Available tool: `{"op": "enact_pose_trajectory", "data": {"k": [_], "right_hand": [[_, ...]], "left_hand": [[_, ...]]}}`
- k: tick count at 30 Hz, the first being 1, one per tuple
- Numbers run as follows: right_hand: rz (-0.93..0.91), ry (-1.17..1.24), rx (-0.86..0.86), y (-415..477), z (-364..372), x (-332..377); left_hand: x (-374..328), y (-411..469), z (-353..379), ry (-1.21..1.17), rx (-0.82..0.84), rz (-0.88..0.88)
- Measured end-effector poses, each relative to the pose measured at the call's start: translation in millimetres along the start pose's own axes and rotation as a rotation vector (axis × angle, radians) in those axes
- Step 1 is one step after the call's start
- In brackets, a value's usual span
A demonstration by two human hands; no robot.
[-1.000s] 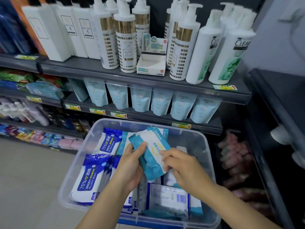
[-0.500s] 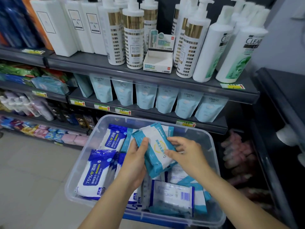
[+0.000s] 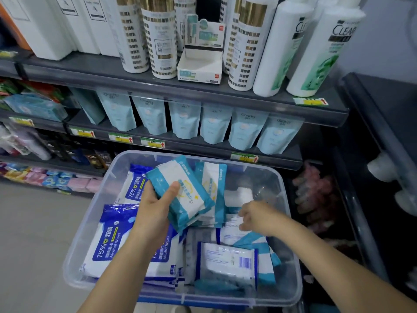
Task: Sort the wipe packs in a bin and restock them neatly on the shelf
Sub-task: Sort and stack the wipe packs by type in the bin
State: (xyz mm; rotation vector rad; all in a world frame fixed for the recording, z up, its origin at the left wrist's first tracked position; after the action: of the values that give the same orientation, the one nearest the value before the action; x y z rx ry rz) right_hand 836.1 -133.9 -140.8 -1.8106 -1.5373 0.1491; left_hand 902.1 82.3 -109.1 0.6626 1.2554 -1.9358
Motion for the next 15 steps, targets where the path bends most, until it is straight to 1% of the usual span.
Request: {"op": "enact_pose_trajectory", "data": {"k": [1,2,4,5,7,10,12,15], "right_hand": [[0.005,-0.071,0.077,-0.8,6.3,0.3],[0.001,-0.138,0.119,-1.8,11.3,0.2],[0.021,-0.183,0.106,-3.6,15.1,-1.1],[0.031,-0.155,0.068,-6.0,13.7,-1.5],[-0.011,-0.096,-0.046,-12.8,3.6,0.1],[-0.060,-0.021,-0.260,-29.5,-28.6,0.9],[-0.079,0.085,-0.369,-42.1,-53.1,-1.7],[-0.079,0.302,-0.479,-62.5,-81.6,-10.1]], "left_hand": [[0.8,0.3,1.2,-0.002,0.006,-0.006],[2.5,0.9,1.9,-0.002,0.013,-0.016],[5.3,2.0,4.3,0.000,0.025,-0.035],[6.6,2.3,5.8,0.000,0.031,-0.045],[8.6,2.7,8.5,0.002,0.041,-0.059],[8.5,1.5,11.7,0.003,0.059,-0.054],[8.1,1.0,13.0,-0.008,0.070,-0.047],[8.8,-0.3,15.4,-0.030,0.080,-0.047]]}}
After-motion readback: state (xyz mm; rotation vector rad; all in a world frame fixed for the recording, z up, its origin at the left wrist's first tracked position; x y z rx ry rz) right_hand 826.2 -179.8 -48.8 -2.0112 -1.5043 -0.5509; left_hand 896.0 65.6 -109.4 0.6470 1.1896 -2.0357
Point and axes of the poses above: each hand's wrist, its own y-axis towards the middle knuckle, its own z-axis out of the palm, x = y × z, the point moved 5 cm from there along y, towards the middle knuckle, and after that the axes turned 10 degrees about -z, right-handed, at the moved point
